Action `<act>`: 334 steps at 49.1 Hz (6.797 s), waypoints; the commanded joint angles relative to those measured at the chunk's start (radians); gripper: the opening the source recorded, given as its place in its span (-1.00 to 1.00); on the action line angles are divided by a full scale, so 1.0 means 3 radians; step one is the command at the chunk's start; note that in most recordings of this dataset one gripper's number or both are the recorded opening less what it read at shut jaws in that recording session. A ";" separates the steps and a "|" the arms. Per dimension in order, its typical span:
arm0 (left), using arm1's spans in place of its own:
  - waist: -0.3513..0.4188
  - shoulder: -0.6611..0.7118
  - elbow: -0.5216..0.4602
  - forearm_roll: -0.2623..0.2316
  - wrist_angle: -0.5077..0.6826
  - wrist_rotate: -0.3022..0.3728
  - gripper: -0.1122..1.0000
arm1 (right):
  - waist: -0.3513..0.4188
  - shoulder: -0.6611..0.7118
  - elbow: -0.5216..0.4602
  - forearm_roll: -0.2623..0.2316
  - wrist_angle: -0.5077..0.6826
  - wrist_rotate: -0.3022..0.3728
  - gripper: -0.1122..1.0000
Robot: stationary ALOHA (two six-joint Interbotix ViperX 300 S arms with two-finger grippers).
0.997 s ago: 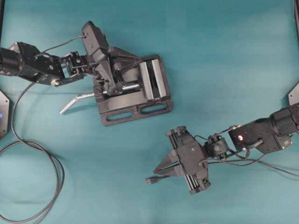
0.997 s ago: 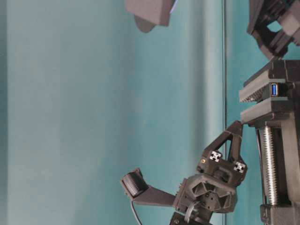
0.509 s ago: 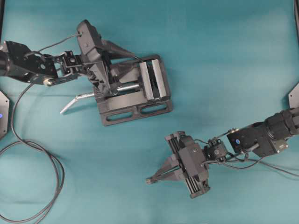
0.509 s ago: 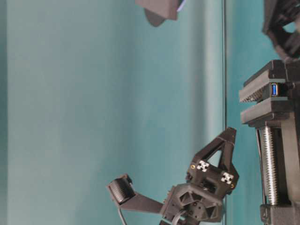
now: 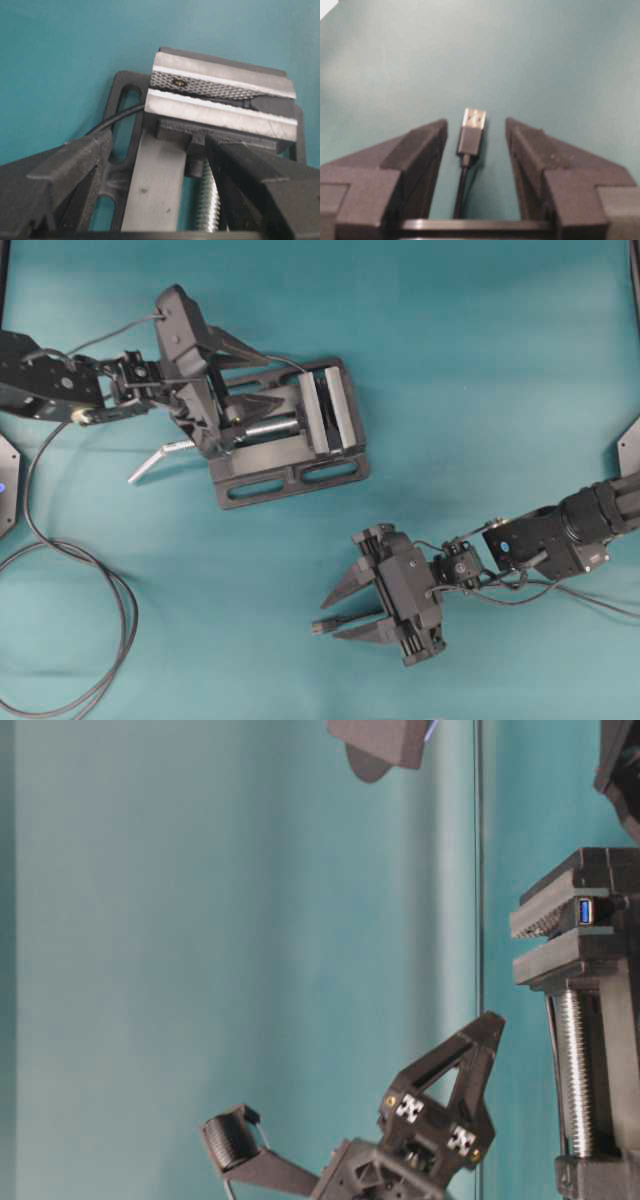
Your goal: Insert the USB cable into the fixed female connector.
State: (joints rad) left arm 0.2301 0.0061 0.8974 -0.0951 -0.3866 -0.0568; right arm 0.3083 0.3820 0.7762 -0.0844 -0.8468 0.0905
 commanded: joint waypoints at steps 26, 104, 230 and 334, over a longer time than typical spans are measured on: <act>-0.0015 -0.0215 0.0051 0.0015 -0.0005 0.0015 0.80 | 0.0041 0.0220 -0.0077 0.0215 -0.0271 0.0092 0.07; -0.0205 -0.0598 0.0353 0.0015 0.0020 0.0015 0.79 | 0.0378 -0.0072 -0.0066 0.1754 0.0179 -0.0752 -0.44; -0.0532 -0.3610 0.1882 0.0194 0.0931 0.0092 0.79 | 0.0619 0.0813 -0.2137 0.6826 -0.2332 -0.2562 -0.44; -0.0537 -0.3615 0.1963 0.0194 0.0895 0.0087 0.79 | 0.0486 0.0844 -0.2250 0.6652 -0.2603 -0.2802 -0.44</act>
State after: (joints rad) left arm 0.0721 -1.0830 1.4987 -0.0383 -0.1104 -0.0430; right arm 0.4587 0.6872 0.1074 1.9190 -1.6245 -0.7517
